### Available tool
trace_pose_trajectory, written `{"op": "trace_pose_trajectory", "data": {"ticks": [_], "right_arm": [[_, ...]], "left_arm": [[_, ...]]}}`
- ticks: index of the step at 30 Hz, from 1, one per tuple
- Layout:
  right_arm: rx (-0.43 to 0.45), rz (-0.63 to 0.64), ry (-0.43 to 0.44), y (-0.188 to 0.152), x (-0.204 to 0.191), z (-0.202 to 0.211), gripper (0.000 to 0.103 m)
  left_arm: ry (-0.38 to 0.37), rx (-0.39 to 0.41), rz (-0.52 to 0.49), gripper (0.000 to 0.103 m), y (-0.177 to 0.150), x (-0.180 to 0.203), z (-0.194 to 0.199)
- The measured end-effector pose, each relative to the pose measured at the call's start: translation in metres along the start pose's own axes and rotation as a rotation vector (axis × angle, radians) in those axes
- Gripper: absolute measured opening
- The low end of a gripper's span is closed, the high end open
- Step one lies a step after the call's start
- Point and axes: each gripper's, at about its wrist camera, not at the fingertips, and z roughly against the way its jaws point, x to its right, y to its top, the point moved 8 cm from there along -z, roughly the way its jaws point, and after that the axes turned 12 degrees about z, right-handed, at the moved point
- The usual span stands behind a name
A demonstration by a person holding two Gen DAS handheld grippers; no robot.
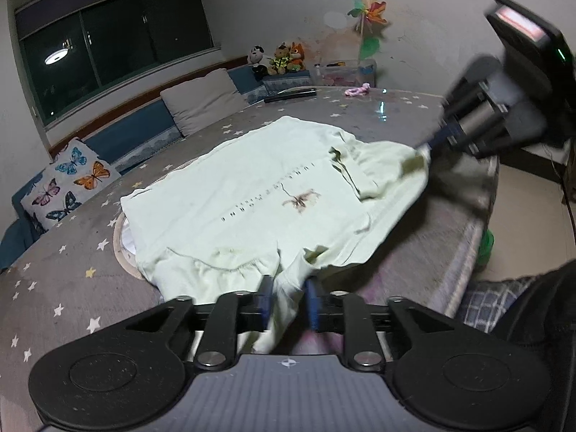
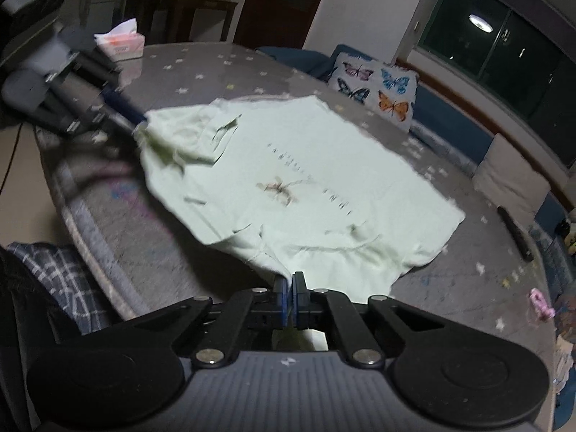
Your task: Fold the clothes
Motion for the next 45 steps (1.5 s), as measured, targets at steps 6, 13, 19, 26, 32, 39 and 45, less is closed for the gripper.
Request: {"op": "trace_pose_trajectory", "data": {"ticks": [6, 13, 19, 26, 32, 39, 45], "right_arm": [[0.038, 0.001, -0.041, 0.018, 0.016, 0.007, 0.002], [0.066, 0.014, -0.067, 0.037, 0.027, 0.012, 0.002], [0.083, 0.011, -0.087, 0.050, 0.039, 0.016, 0.002], [0.097, -0.005, -0.108, 0.053, 0.043, 0.019, 0.002], [0.106, -0.038, -0.122, 0.048, 0.044, 0.024, 0.002], [0.161, -0.071, -0.135, 0.037, 0.035, 0.060, 0.002], [0.218, -0.071, -0.146, 0.034, 0.025, 0.099, 0.002]], "left_arm": [[0.051, 0.009, -0.052, 0.050, -0.015, 0.000, 0.007], [0.086, 0.001, -0.120, 0.057, -0.023, 0.001, -0.005], [0.086, -0.001, -0.164, 0.062, -0.027, 0.004, -0.014], [0.095, -0.014, -0.146, 0.033, -0.024, -0.007, -0.023], [0.109, 0.005, -0.134, 0.006, -0.017, -0.015, -0.017], [0.122, 0.090, -0.101, 0.005, 0.002, -0.014, 0.027], [0.119, 0.157, -0.100, 0.005, 0.019, -0.005, 0.086]]}}
